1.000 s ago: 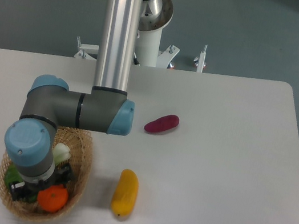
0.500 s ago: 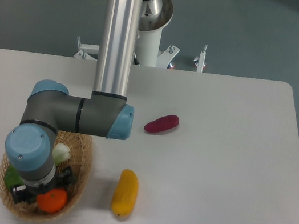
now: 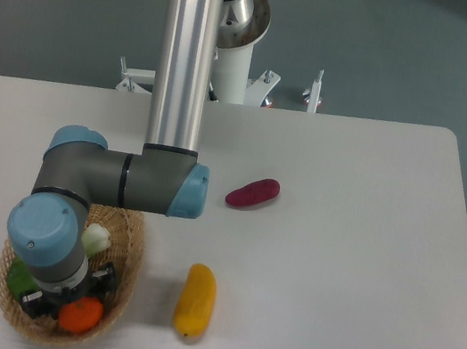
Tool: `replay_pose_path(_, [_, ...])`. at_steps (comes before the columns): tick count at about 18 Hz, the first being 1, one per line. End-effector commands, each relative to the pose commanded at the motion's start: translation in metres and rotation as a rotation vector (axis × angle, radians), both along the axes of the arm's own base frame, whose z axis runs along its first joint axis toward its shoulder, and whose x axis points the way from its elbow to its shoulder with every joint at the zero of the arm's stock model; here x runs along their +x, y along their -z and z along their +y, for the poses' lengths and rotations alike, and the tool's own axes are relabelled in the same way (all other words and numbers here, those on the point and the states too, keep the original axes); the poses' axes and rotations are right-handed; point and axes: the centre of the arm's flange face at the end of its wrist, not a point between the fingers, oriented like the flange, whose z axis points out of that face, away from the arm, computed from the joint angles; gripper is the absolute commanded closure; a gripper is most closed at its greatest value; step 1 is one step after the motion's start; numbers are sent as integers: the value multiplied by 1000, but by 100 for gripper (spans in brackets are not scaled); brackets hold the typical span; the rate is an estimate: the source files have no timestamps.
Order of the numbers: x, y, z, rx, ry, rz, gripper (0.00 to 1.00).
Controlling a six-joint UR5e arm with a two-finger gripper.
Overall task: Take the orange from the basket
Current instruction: 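Lower the gripper into the basket around the orange, then close the gripper on the orange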
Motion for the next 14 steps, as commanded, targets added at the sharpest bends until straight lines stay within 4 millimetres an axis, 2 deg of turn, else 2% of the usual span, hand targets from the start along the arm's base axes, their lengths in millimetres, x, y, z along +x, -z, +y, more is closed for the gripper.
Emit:
replay_pose_path(4, [-2,-12,-4,-4,4,32,27])
replay_pose_path(11, [4,-81,-17,60,104,77,27])
replay_pose_path(14, [7,-98,-25,56,171,86,27])
